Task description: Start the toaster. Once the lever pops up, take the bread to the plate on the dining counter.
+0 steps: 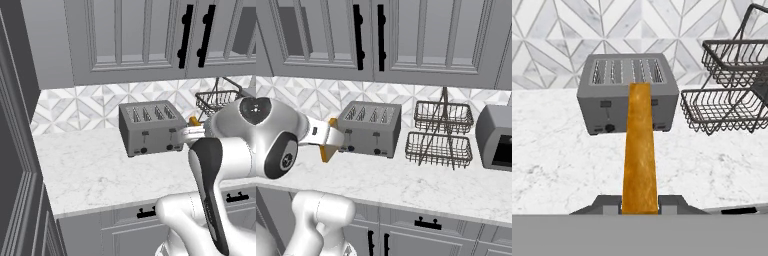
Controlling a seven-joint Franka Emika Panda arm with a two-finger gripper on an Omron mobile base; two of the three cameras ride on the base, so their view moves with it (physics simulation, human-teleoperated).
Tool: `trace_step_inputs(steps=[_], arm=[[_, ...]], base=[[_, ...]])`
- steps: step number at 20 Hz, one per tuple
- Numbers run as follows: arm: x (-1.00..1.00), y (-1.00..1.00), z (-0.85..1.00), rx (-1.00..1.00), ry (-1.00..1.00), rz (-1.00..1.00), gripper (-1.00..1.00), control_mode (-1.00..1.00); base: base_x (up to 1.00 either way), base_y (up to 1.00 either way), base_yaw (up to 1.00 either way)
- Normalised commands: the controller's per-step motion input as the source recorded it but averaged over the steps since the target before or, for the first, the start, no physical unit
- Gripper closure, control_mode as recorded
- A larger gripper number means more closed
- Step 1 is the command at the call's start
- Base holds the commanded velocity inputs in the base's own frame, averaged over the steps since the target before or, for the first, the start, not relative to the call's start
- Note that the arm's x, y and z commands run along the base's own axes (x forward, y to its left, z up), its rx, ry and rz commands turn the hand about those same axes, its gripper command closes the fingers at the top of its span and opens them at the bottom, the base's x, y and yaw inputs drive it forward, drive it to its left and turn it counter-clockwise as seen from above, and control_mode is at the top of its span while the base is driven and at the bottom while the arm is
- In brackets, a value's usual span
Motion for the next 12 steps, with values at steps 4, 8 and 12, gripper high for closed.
trace_step_inputs(steps=[4,8,12], arm=[[-0.04,0.00,0.00,0.00,-0.06,-0.02,1.00,-1.00],[0.00,0.00,0.00,0.00,0.00,0.00,1.00,1.00],[0.00,0.00,0.00,0.00,0.00,0.00,1.00,1.00]], base=[[0.00,0.00,0.00],[-0.11,0.00,0.00],[-0.91,-0.48,-0.22]])
